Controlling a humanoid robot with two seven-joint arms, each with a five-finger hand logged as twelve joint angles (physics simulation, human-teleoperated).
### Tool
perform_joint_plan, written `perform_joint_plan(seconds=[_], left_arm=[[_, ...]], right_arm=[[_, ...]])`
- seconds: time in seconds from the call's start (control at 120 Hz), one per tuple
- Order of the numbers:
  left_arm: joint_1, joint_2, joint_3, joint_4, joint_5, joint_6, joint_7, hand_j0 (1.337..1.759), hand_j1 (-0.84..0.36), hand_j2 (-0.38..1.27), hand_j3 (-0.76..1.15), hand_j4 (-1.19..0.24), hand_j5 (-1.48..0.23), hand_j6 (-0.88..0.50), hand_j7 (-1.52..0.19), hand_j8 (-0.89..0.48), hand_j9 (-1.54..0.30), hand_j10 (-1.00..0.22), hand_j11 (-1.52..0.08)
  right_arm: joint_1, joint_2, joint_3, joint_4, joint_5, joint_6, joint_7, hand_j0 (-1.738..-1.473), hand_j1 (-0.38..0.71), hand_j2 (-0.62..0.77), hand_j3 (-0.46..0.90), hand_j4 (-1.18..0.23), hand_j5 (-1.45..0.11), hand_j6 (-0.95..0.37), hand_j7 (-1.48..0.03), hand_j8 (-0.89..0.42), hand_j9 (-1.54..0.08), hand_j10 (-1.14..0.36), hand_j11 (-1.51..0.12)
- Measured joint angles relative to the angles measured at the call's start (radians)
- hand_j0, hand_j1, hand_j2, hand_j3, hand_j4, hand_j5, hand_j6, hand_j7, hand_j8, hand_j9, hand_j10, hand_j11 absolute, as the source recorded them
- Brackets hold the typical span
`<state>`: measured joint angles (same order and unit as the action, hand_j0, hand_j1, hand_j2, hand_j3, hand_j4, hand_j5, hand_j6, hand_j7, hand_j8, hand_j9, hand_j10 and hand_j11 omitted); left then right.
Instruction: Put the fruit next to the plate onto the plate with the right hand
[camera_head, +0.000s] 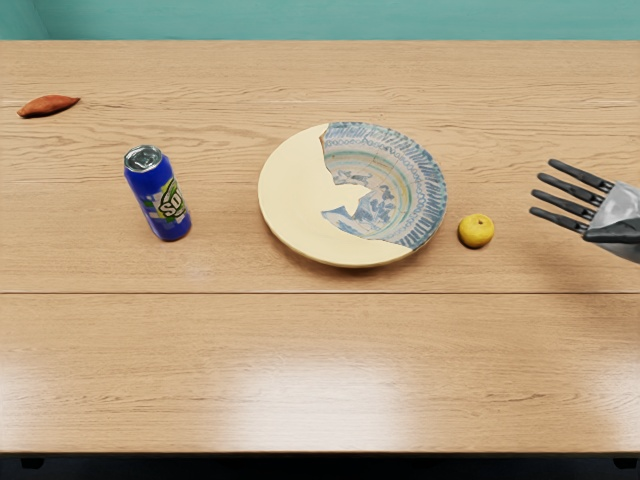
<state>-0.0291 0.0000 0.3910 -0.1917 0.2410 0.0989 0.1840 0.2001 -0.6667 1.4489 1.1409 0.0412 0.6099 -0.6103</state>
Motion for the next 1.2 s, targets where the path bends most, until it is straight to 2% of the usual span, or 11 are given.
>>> perform_joint_plan(seconds=[0.117,0.25,0.417,0.592,0.708,0.8,1.0,1.2], left_arm=[[0.000,0.000,0.000,0.000,0.000,0.000,0.000,1.658,0.35,0.00,0.00,0.00,0.00,0.00,0.00,0.00,0.00,0.00,0.00],[-0.001,0.000,0.000,0.000,0.000,0.000,0.000,1.658,0.35,0.00,0.00,0.00,0.00,0.00,0.00,0.00,0.00,0.00,0.00],[0.000,0.000,0.000,0.000,0.000,0.000,0.000,1.658,0.35,0.00,0.00,0.00,0.00,0.00,0.00,0.00,0.00,0.00,0.00],[0.000,0.000,0.000,0.000,0.000,0.000,0.000,1.658,0.35,0.00,0.00,0.00,0.00,0.00,0.00,0.00,0.00,0.00,0.00],[0.000,0.000,0.000,0.000,0.000,0.000,0.000,1.658,0.35,0.00,0.00,0.00,0.00,0.00,0.00,0.00,0.00,0.00,0.00],[0.000,0.000,0.000,0.000,0.000,0.000,0.000,1.658,0.35,0.00,0.00,0.00,0.00,0.00,0.00,0.00,0.00,0.00,0.00],[0.000,0.000,0.000,0.000,0.000,0.000,0.000,1.658,0.35,0.00,0.00,0.00,0.00,0.00,0.00,0.00,0.00,0.00,0.00],[0.000,0.000,0.000,0.000,0.000,0.000,0.000,1.658,0.35,0.00,0.00,0.00,0.00,0.00,0.00,0.00,0.00,0.00,0.00]], right_arm=[[0.002,0.001,0.004,0.006,0.003,0.001,0.000,-1.658,-0.31,0.00,0.00,-0.03,-0.04,-0.03,-0.04,-0.03,-0.04,-0.03,-0.04],[0.038,0.006,0.002,0.073,-0.067,0.001,0.000,-1.658,-0.31,0.00,0.00,-0.03,-0.04,-0.03,-0.04,-0.03,-0.04,-0.03,-0.04],[0.167,0.014,-0.037,0.239,-0.327,-0.010,-0.001,-1.658,-0.31,0.00,0.00,-0.03,-0.04,-0.03,-0.04,-0.03,-0.04,-0.03,-0.04],[0.323,0.009,-0.201,0.347,-0.635,-0.189,-0.001,-1.658,-0.31,0.00,0.00,-0.03,-0.04,-0.03,-0.04,-0.03,-0.04,-0.03,-0.04],[0.359,-0.018,-0.289,0.495,-0.830,-0.331,-0.001,-1.658,-0.31,-0.01,0.00,-0.03,-0.04,-0.03,-0.04,-0.03,-0.04,-0.03,-0.04],[0.343,-0.016,-0.360,0.558,-0.950,-0.407,-0.001,-1.658,-0.31,-0.01,0.00,-0.03,-0.04,-0.03,-0.04,-0.03,-0.04,-0.03,-0.04],[0.236,0.079,-0.414,0.596,-1.278,-0.604,-0.001,-1.658,-0.31,-0.01,0.00,-0.03,-0.04,-0.03,-0.04,-0.03,-0.04,-0.03,-0.04],[0.246,0.165,-0.510,0.515,-1.419,-0.709,-0.001,-1.658,-0.31,-0.01,0.00,-0.03,-0.04,-0.03,-0.04,-0.03,-0.04,-0.03,-0.04]])
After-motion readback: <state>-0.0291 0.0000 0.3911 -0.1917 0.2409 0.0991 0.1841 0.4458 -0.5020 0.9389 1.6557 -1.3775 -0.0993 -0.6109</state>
